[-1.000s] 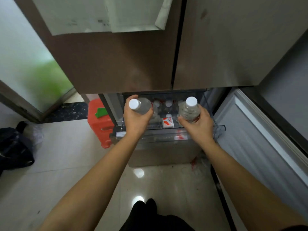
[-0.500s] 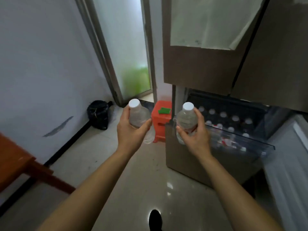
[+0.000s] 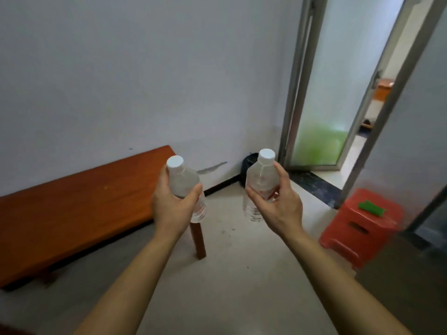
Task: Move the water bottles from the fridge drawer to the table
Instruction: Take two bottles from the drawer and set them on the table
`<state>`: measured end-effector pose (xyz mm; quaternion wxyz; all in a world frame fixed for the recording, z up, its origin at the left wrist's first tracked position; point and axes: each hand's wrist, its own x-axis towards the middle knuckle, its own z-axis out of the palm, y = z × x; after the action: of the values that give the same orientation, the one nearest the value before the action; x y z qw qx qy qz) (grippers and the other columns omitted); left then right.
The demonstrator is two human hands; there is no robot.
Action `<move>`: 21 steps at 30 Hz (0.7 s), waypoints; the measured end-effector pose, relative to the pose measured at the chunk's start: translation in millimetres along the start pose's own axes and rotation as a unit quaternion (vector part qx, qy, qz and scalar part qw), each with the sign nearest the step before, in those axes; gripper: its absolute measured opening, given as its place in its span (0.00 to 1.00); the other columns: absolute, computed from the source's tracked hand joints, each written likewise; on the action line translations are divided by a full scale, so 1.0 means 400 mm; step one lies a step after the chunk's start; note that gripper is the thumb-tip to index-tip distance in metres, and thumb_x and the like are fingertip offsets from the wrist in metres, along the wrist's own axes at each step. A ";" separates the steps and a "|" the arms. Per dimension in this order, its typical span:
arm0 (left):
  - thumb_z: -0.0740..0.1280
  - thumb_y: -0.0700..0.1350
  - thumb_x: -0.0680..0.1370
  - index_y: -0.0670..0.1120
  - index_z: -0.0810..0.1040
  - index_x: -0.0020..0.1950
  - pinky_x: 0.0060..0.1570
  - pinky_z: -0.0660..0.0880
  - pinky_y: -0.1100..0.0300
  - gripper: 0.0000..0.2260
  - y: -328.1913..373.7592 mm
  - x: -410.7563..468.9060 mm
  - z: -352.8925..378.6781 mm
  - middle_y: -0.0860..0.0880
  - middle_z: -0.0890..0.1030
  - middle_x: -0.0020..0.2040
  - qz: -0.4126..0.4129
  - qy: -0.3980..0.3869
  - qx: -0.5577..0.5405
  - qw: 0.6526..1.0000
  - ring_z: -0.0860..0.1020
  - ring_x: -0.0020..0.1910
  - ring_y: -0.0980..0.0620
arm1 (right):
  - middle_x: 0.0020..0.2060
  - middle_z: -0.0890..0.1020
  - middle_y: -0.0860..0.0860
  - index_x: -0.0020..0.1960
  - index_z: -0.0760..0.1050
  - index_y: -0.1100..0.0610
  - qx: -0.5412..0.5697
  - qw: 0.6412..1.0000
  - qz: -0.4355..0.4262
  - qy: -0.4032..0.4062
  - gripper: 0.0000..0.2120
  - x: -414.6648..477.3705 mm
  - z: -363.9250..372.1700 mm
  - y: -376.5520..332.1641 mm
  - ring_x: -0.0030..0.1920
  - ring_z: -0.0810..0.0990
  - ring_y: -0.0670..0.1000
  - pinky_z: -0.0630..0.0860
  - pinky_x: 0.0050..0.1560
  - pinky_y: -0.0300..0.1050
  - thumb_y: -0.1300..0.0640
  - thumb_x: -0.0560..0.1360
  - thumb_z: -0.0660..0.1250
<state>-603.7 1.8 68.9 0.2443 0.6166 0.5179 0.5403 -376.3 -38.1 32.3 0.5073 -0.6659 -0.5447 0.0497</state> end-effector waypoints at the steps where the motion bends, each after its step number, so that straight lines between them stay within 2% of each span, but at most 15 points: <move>1: 0.78 0.48 0.70 0.53 0.70 0.69 0.58 0.78 0.44 0.31 -0.037 0.034 -0.073 0.54 0.78 0.59 -0.007 0.010 0.008 1.000 0.77 0.57 0.52 | 0.56 0.80 0.45 0.73 0.58 0.37 0.011 1.000 -0.008 -0.012 0.38 0.009 0.078 -0.050 0.50 0.81 0.51 0.78 0.48 0.47 0.36 0.70 0.73; 5: 0.78 0.48 0.70 0.53 0.67 0.73 0.61 0.77 0.43 0.34 -0.166 0.154 -0.332 0.52 0.76 0.64 -0.025 0.052 0.045 0.997 0.75 0.63 0.50 | 0.51 0.80 0.43 0.73 0.59 0.39 0.037 0.994 -0.053 -0.084 0.37 0.033 0.379 -0.232 0.48 0.82 0.50 0.81 0.46 0.50 0.36 0.70 0.73; 10: 0.78 0.51 0.70 0.51 0.70 0.71 0.58 0.78 0.44 0.32 -0.324 0.280 -0.560 0.52 0.78 0.61 -0.057 0.108 0.080 0.989 0.77 0.60 0.52 | 0.62 0.80 0.44 0.75 0.59 0.39 0.071 0.981 -0.077 -0.163 0.40 0.044 0.695 -0.391 0.57 0.81 0.48 0.81 0.54 0.52 0.35 0.69 0.73; 13: 0.78 0.49 0.70 0.50 0.72 0.70 0.58 0.78 0.45 0.31 -0.414 0.353 -0.642 0.52 0.79 0.61 -0.081 0.133 0.100 0.983 0.78 0.59 0.51 | 0.62 0.79 0.42 0.75 0.60 0.41 0.094 0.970 -0.082 -0.211 0.40 0.058 0.863 -0.447 0.57 0.80 0.45 0.81 0.56 0.51 0.34 0.68 0.73; 17: 0.78 0.47 0.70 0.51 0.73 0.67 0.58 0.78 0.46 0.27 -0.547 0.477 -0.711 0.53 0.79 0.59 -0.111 0.160 0.112 0.974 0.78 0.58 0.52 | 0.60 0.80 0.41 0.74 0.61 0.41 0.102 0.955 -0.098 -0.259 0.40 0.106 1.090 -0.490 0.54 0.81 0.42 0.82 0.53 0.46 0.32 0.68 0.72; 21: 0.79 0.44 0.70 0.50 0.75 0.65 0.55 0.77 0.52 0.25 -0.670 0.653 -0.770 0.54 0.80 0.56 -0.131 0.177 0.120 0.968 0.79 0.57 0.51 | 0.59 0.82 0.41 0.74 0.63 0.43 0.125 0.941 -0.107 -0.294 0.39 0.197 1.321 -0.533 0.51 0.81 0.41 0.83 0.51 0.44 0.33 0.68 0.73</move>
<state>-1018.8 250.1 37.5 0.1414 0.4626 0.6905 0.5378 -815.6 328.2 -27.7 0.4059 -0.4907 -0.7269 0.2570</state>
